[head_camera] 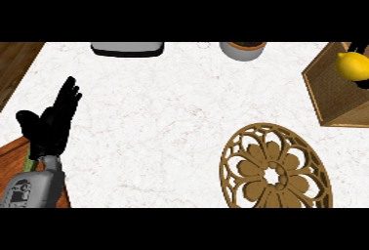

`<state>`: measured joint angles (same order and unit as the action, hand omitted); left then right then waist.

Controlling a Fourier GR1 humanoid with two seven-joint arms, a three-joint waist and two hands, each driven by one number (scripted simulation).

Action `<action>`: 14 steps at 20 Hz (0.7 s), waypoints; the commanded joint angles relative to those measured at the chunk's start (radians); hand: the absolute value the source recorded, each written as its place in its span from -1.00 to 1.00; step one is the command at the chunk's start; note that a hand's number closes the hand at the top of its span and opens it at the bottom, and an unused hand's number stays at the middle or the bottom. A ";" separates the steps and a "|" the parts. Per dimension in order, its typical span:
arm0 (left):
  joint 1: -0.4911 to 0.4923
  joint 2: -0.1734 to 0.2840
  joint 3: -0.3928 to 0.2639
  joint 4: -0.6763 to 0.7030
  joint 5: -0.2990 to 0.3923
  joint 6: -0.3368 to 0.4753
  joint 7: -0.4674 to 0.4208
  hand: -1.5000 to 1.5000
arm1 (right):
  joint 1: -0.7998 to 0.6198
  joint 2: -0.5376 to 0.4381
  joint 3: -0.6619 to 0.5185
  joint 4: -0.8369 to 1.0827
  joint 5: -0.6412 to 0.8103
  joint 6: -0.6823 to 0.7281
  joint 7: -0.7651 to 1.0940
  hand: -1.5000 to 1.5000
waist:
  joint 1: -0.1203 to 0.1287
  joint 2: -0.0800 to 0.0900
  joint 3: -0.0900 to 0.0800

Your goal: Pick the lemon from the placemat and place it in the basket

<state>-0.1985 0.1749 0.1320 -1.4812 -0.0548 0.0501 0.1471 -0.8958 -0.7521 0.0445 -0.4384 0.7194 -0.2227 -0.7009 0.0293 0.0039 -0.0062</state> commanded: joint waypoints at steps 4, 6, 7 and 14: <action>0.002 0.005 -0.002 -0.044 0.008 -0.006 0.052 0.00 | -0.058 0.052 0.023 0.164 0.085 -0.037 0.012 1.00 | 0.017 0.011 0.008; -0.009 -0.022 -0.021 -0.003 -0.018 0.013 -0.017 0.00 | -0.070 0.034 0.015 0.160 0.084 -0.002 -0.003 1.00 | -0.001 0.007 0.007; 0.013 -0.005 -0.001 0.009 -0.013 0.005 -0.028 0.00 | -0.050 0.058 0.010 0.176 0.089 -0.066 -0.009 1.00 | 0.005 0.010 0.008; -0.020 0.003 0.006 0.026 0.007 -0.016 -0.029 0.00 | -0.069 0.054 0.002 0.239 0.118 -0.128 -0.020 1.00 | 0.015 0.015 0.008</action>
<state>-0.2153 0.1765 0.1331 -1.4784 -0.0555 0.0461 0.1504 -0.9731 -0.7360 0.0398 -0.2520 0.8099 -0.2829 -0.7387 0.0370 0.0013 -0.0168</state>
